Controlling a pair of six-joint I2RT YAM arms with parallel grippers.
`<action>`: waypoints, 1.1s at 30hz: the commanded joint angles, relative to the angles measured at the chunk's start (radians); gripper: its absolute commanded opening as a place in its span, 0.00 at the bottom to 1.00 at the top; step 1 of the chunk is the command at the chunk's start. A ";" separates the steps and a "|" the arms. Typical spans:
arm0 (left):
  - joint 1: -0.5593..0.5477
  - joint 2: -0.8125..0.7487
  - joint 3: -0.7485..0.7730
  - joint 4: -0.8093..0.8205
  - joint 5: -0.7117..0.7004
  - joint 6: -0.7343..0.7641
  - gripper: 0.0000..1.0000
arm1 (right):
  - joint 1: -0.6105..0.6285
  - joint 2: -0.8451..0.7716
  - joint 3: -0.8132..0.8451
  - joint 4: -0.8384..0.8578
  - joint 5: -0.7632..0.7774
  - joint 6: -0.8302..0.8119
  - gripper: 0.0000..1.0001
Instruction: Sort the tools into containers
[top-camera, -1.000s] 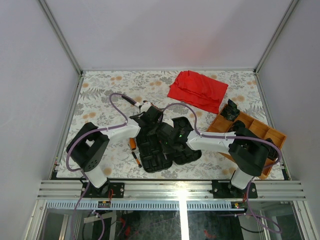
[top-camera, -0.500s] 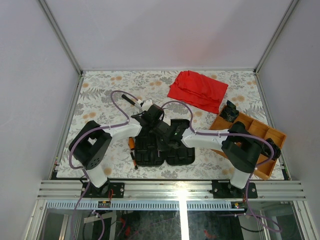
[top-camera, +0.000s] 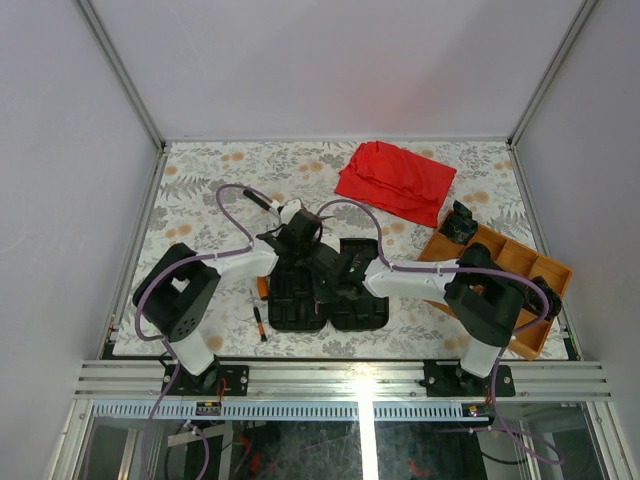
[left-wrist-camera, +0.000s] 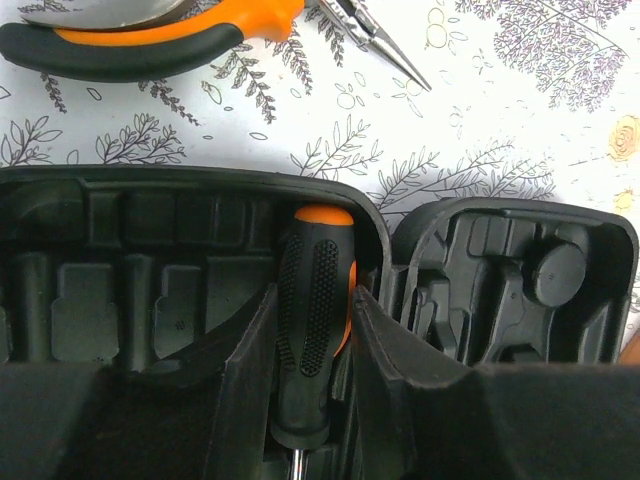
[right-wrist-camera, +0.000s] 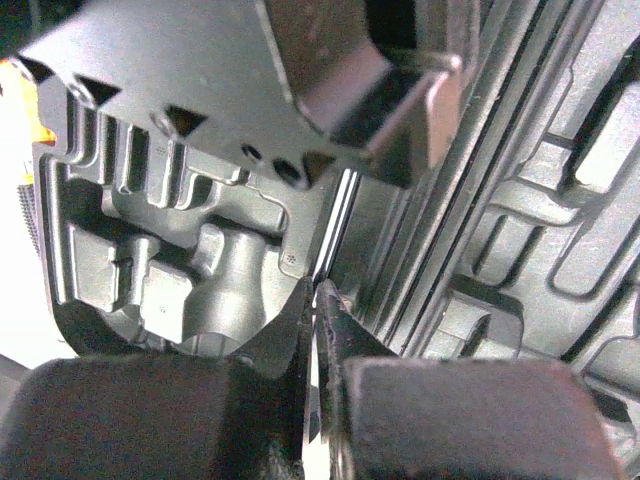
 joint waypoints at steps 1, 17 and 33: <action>0.005 0.044 -0.106 -0.173 0.092 0.007 0.00 | -0.035 0.094 -0.179 -0.330 0.144 -0.115 0.00; 0.005 -0.036 -0.225 -0.156 0.110 0.001 0.00 | -0.073 -0.059 -0.139 -0.441 0.125 -0.225 0.00; -0.033 0.003 -0.197 -0.138 0.127 -0.025 0.00 | -0.072 -0.104 -0.197 -0.349 -0.033 -0.237 0.00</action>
